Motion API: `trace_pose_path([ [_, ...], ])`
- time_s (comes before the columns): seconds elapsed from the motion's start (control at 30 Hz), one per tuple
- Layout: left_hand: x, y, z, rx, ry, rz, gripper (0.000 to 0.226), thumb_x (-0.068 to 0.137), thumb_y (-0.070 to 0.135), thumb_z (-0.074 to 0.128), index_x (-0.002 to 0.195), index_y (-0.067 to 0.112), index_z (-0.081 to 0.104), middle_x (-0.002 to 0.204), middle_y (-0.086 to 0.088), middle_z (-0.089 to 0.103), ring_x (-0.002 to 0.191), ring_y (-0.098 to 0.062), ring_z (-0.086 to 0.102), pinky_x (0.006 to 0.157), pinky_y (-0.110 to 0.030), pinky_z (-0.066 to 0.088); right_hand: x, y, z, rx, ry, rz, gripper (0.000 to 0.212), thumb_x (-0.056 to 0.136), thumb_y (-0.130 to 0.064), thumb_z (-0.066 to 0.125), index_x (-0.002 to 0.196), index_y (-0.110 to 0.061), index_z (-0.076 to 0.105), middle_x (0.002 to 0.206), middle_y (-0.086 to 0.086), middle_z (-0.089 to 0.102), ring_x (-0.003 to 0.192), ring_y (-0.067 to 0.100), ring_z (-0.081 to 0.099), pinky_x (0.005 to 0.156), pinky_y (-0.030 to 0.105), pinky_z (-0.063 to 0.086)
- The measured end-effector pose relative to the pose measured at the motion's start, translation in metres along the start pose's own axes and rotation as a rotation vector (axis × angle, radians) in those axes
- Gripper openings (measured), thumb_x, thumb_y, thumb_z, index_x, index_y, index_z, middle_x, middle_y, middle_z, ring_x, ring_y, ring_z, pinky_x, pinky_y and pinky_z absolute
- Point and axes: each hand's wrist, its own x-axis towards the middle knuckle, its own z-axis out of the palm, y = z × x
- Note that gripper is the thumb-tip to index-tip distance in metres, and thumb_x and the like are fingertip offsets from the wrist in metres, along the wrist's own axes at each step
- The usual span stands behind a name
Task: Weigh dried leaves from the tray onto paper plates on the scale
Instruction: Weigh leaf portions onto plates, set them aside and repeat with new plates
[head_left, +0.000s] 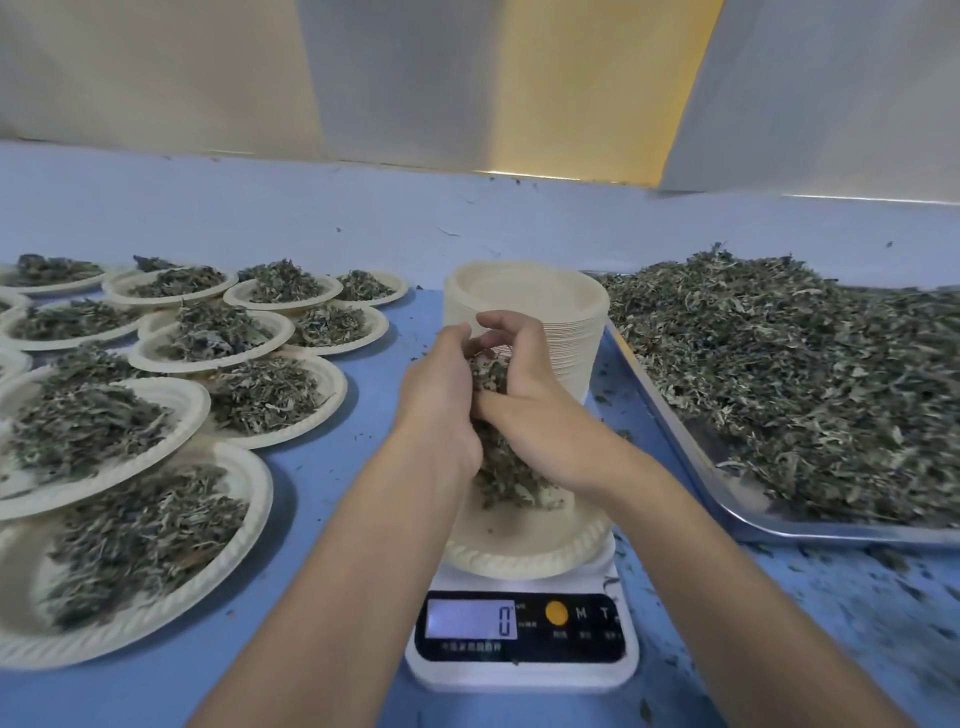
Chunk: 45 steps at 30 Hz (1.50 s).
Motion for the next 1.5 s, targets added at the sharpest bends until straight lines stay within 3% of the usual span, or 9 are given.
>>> trace_pose_path([
  [0.17,0.01,-0.004,-0.003,-0.081,0.031,-0.003,0.031,0.095,0.034,0.05,0.072,0.016,0.059,0.081,-0.003,0.062,0.082,-0.023,0.061,0.087,-0.037,0.049,-0.003,-0.003,0.001,-0.03,0.024,0.007,0.058,0.082,0.0,0.052,0.121,-0.031,0.022,0.126,-0.01,0.023,0.12,0.0,0.03,0.084,-0.004,0.031],
  [0.27,0.011,-0.006,-0.002,-0.126,0.088,0.025,0.033,0.095,0.033,0.052,0.067,0.015,0.054,0.071,-0.003,0.058,0.071,-0.022,0.058,0.082,-0.037,0.05,-0.005,-0.005,0.0,-0.118,0.064,-0.005,0.052,0.08,-0.002,0.055,0.113,-0.03,0.026,0.119,-0.009,0.024,0.121,0.002,0.026,0.098,0.011,0.025],
  [0.4,0.013,-0.006,-0.003,-0.146,0.144,0.037,0.038,0.096,0.037,0.049,0.065,0.015,0.048,0.071,-0.004,0.055,0.071,-0.023,0.054,0.082,-0.039,0.05,-0.006,-0.009,-0.002,-0.082,0.019,0.016,0.043,0.078,0.0,0.056,0.093,-0.035,0.035,0.115,-0.004,0.036,0.116,0.009,0.036,0.096,0.019,0.032],
  [0.67,0.01,0.006,-0.009,-0.259,0.152,0.007,0.043,0.098,0.04,0.044,0.062,0.017,0.039,0.049,0.004,0.044,0.034,-0.011,0.044,0.042,-0.017,0.04,-0.004,-0.007,-0.023,-0.036,-0.018,0.116,0.023,0.082,-0.003,0.049,0.082,-0.026,0.048,0.061,-0.018,0.049,0.046,0.001,0.037,0.044,0.015,0.03],
  [0.9,0.002,0.016,-0.013,-0.267,0.145,0.014,0.041,0.099,0.039,0.043,0.063,0.019,0.041,0.06,0.003,0.045,0.046,-0.012,0.042,0.04,-0.014,0.039,-0.007,-0.004,-0.03,-0.136,-0.123,0.205,0.015,0.083,-0.007,0.053,0.088,-0.021,0.052,0.071,-0.009,0.052,0.054,0.004,0.044,0.048,0.017,0.036],
  [1.07,-0.002,0.021,-0.013,-0.308,0.122,0.024,0.04,0.099,0.038,0.042,0.065,0.018,0.041,0.063,0.003,0.046,0.05,-0.012,0.043,0.033,-0.012,0.039,-0.005,-0.001,-0.033,-0.065,-0.125,0.202,0.018,0.081,-0.02,0.057,0.099,-0.026,0.058,0.098,-0.011,0.059,0.071,-0.009,0.055,0.071,0.018,0.043],
  [1.2,-0.003,0.023,-0.013,-0.328,0.103,0.021,0.041,0.099,0.039,0.042,0.064,0.018,0.04,0.064,0.002,0.046,0.049,-0.012,0.043,0.033,-0.013,0.04,-0.002,0.0,-0.034,-0.023,0.033,0.178,0.016,0.084,-0.015,0.058,0.091,-0.029,0.062,0.097,-0.013,0.062,0.096,0.008,0.06,0.092,0.037,0.048],
  [1.37,-0.007,0.024,-0.011,-0.352,0.067,0.001,0.041,0.099,0.039,0.043,0.063,0.019,0.041,0.056,0.005,0.044,0.03,-0.009,0.042,0.036,-0.011,0.039,-0.002,0.0,-0.033,-0.018,0.125,0.126,0.015,0.085,-0.016,0.059,0.08,-0.029,0.064,0.076,-0.014,0.059,0.07,0.002,0.057,0.07,0.027,0.044],
  [1.5,-0.008,0.023,-0.01,-0.365,0.057,-0.018,0.04,0.099,0.037,0.043,0.063,0.018,0.041,0.058,0.005,0.045,0.042,-0.009,0.042,0.039,-0.011,0.037,-0.003,0.004,-0.035,-0.047,0.143,0.135,0.014,0.086,-0.019,0.058,0.075,-0.027,0.062,0.059,-0.019,0.051,0.057,0.001,0.046,0.06,0.023,0.034],
])
